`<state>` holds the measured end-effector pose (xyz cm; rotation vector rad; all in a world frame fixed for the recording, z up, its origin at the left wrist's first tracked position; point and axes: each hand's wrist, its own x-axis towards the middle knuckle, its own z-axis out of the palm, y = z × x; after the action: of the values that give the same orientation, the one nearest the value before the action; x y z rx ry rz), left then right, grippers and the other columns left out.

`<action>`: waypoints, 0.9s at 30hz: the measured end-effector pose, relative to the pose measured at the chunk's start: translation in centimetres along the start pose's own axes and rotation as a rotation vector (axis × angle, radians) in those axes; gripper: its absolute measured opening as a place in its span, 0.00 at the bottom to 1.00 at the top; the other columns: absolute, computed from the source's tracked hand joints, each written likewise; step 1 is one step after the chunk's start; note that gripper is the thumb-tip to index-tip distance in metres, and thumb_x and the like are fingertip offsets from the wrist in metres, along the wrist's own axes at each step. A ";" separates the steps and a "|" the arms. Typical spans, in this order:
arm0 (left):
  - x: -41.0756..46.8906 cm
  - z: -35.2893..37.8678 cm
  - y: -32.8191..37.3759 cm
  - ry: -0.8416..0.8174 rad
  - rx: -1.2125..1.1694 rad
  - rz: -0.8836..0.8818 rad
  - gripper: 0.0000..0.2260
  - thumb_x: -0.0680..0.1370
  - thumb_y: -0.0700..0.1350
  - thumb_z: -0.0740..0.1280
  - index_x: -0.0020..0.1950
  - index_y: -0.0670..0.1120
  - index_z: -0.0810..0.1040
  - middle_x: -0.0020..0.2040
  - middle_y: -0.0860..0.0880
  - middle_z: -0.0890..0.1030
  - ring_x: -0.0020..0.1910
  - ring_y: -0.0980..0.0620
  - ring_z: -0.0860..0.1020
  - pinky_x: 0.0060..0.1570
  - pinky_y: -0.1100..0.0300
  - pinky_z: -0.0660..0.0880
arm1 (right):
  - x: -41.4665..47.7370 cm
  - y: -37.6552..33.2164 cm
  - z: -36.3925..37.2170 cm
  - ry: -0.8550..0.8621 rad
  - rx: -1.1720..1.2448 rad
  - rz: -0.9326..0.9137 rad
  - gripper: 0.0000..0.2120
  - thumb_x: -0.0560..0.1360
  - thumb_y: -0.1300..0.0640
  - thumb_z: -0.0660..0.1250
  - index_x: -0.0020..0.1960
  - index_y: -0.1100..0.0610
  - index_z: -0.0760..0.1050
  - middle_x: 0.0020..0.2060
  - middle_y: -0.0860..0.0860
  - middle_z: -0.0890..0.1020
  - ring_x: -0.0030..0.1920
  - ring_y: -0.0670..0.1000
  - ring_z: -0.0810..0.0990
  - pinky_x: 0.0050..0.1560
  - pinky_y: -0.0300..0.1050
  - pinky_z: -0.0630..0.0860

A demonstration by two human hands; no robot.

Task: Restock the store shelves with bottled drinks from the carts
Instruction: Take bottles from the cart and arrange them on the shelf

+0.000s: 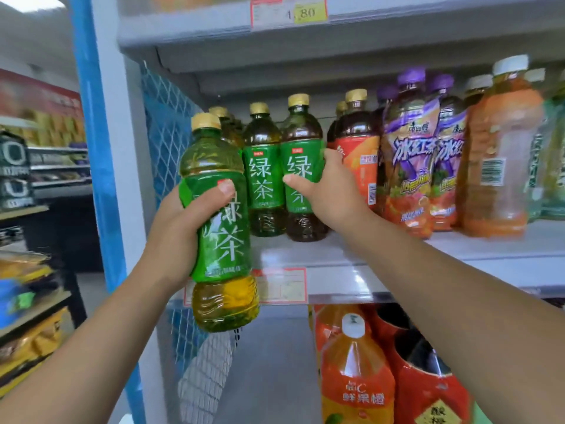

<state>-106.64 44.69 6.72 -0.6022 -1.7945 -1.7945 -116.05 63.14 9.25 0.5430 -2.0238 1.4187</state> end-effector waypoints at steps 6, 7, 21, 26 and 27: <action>0.4 -0.4 -0.5 0.047 -0.027 -0.037 0.23 0.61 0.58 0.76 0.50 0.47 0.81 0.39 0.44 0.83 0.35 0.44 0.82 0.32 0.55 0.79 | -0.1 1.1 0.1 -0.205 -0.050 0.096 0.31 0.67 0.53 0.76 0.64 0.54 0.64 0.51 0.46 0.78 0.50 0.47 0.79 0.50 0.42 0.76; 0.4 -0.4 -0.6 0.050 -0.025 -0.039 0.27 0.59 0.59 0.78 0.52 0.46 0.80 0.40 0.44 0.83 0.36 0.44 0.82 0.33 0.55 0.79 | -0.1 1.2 0.0 -0.213 -0.067 0.108 0.32 0.67 0.55 0.75 0.63 0.56 0.62 0.50 0.46 0.77 0.49 0.47 0.79 0.44 0.38 0.74; 0.3 -0.8 -1.0 0.024 -0.096 -0.041 0.28 0.62 0.58 0.76 0.55 0.43 0.78 0.41 0.42 0.82 0.37 0.44 0.82 0.33 0.56 0.78 | 0.0 -0.3 0.6 -0.301 -0.322 0.321 0.43 0.80 0.54 0.62 0.77 0.54 0.31 0.66 0.57 0.72 0.63 0.57 0.73 0.50 0.44 0.64; 0.3 -1.1 -1.2 0.023 -0.131 -0.062 0.23 0.65 0.57 0.71 0.54 0.44 0.78 0.40 0.43 0.83 0.36 0.46 0.82 0.32 0.56 0.78 | -0.3 -0.6 0.7 -0.303 -0.312 0.321 0.41 0.80 0.54 0.61 0.77 0.53 0.31 0.63 0.56 0.74 0.52 0.53 0.74 0.50 0.44 0.66; 0.3 -1.1 -1.2 0.022 -0.139 -0.062 0.23 0.65 0.56 0.71 0.54 0.44 0.78 0.40 0.44 0.83 0.36 0.46 0.82 0.32 0.56 0.78 | -0.3 -0.5 0.8 -0.303 -0.325 0.322 0.41 0.81 0.54 0.61 0.77 0.53 0.31 0.63 0.56 0.74 0.53 0.54 0.74 0.50 0.44 0.66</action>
<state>-107.59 43.54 5.99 -0.5835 -1.7016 -1.9726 -115.69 62.23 9.26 0.3129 -2.6181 1.1940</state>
